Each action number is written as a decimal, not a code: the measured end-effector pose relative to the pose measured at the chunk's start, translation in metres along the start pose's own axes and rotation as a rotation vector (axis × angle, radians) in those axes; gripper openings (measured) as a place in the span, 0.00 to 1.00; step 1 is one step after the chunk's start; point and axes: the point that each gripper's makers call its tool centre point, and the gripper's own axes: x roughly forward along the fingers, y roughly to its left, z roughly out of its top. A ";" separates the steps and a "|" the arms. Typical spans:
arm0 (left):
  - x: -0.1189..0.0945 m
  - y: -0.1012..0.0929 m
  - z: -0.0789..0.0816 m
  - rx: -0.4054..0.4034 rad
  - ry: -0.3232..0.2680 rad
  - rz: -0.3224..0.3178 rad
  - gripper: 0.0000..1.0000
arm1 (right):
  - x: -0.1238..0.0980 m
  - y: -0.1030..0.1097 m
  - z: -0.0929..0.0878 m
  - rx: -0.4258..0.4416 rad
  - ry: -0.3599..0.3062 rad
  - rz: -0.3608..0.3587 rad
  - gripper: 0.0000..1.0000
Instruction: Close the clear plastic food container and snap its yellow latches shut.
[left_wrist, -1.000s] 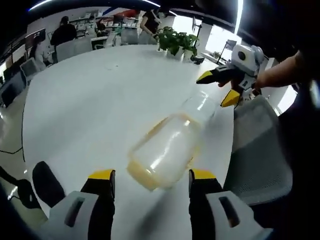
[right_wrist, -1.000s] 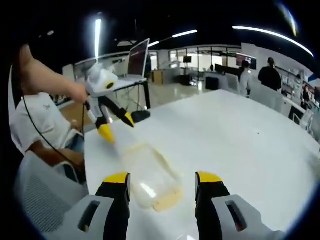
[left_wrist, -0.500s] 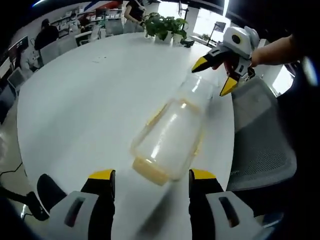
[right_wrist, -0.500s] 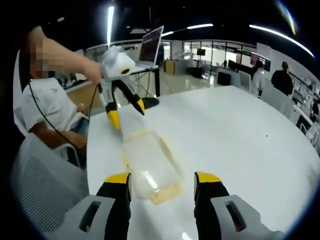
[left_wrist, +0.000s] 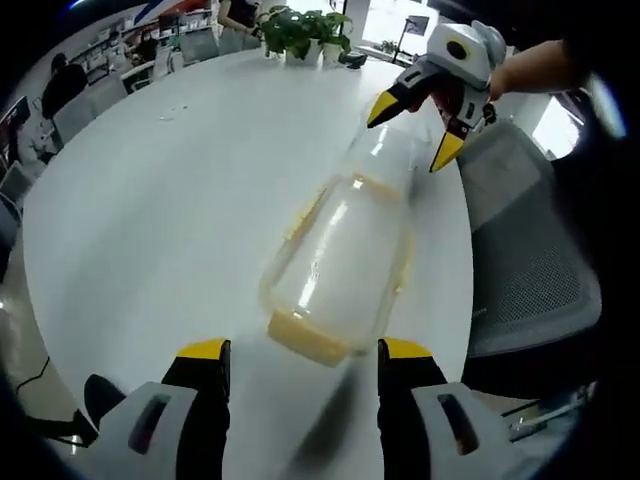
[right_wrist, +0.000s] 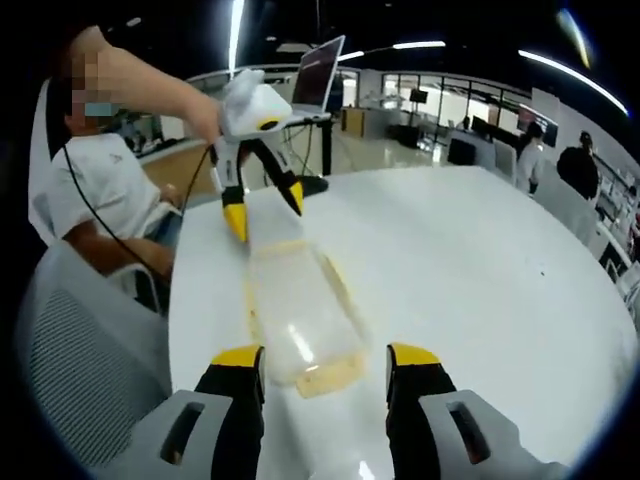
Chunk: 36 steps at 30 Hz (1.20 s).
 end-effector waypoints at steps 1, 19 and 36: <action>0.001 0.000 0.000 0.007 0.006 -0.002 0.59 | 0.001 -0.001 0.000 -0.007 -0.001 -0.002 0.42; 0.015 -0.001 -0.005 0.111 0.089 -0.046 0.57 | 0.018 0.004 -0.017 -0.118 0.111 0.090 0.51; 0.027 -0.006 -0.002 0.199 0.112 -0.073 0.53 | 0.033 0.002 -0.033 -0.178 0.201 0.143 0.50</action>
